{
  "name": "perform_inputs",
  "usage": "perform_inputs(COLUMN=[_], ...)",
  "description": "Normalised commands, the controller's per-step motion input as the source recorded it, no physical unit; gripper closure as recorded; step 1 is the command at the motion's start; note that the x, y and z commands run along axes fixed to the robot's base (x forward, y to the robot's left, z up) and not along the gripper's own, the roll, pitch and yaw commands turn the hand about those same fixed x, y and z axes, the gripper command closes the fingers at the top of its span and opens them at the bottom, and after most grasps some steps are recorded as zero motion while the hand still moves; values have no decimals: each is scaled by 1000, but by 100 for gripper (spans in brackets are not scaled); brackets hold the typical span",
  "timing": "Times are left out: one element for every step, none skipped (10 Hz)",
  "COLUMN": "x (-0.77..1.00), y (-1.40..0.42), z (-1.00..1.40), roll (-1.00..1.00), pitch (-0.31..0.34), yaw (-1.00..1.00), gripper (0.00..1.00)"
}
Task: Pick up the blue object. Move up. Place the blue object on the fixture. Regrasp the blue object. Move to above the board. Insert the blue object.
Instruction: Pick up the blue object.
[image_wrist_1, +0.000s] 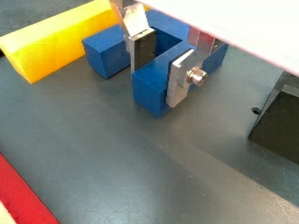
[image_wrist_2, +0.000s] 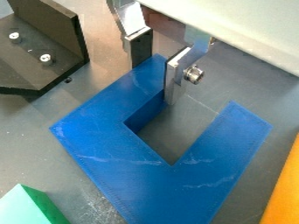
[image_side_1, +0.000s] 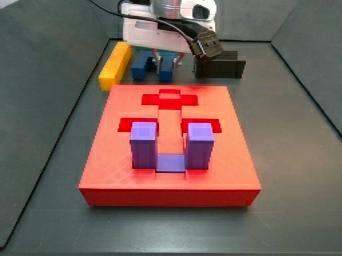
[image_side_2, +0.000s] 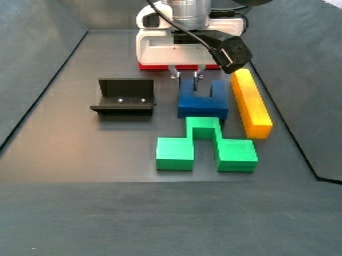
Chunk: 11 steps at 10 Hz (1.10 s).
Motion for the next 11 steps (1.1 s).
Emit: perform_inputs(x=[0, 0, 0, 0, 0, 0, 0, 0, 0, 0, 0], y=[0, 0, 0, 0, 0, 0, 0, 0, 0, 0, 0], z=[0, 0, 0, 0, 0, 0, 0, 0, 0, 0, 0], roll=[0, 0, 0, 0, 0, 0, 0, 0, 0, 0, 0], pitch=[0, 0, 0, 0, 0, 0, 0, 0, 0, 0, 0], yaw=[0, 0, 0, 0, 0, 0, 0, 0, 0, 0, 0], gripper=[100, 100, 100, 100, 100, 100, 100, 100, 100, 100, 100])
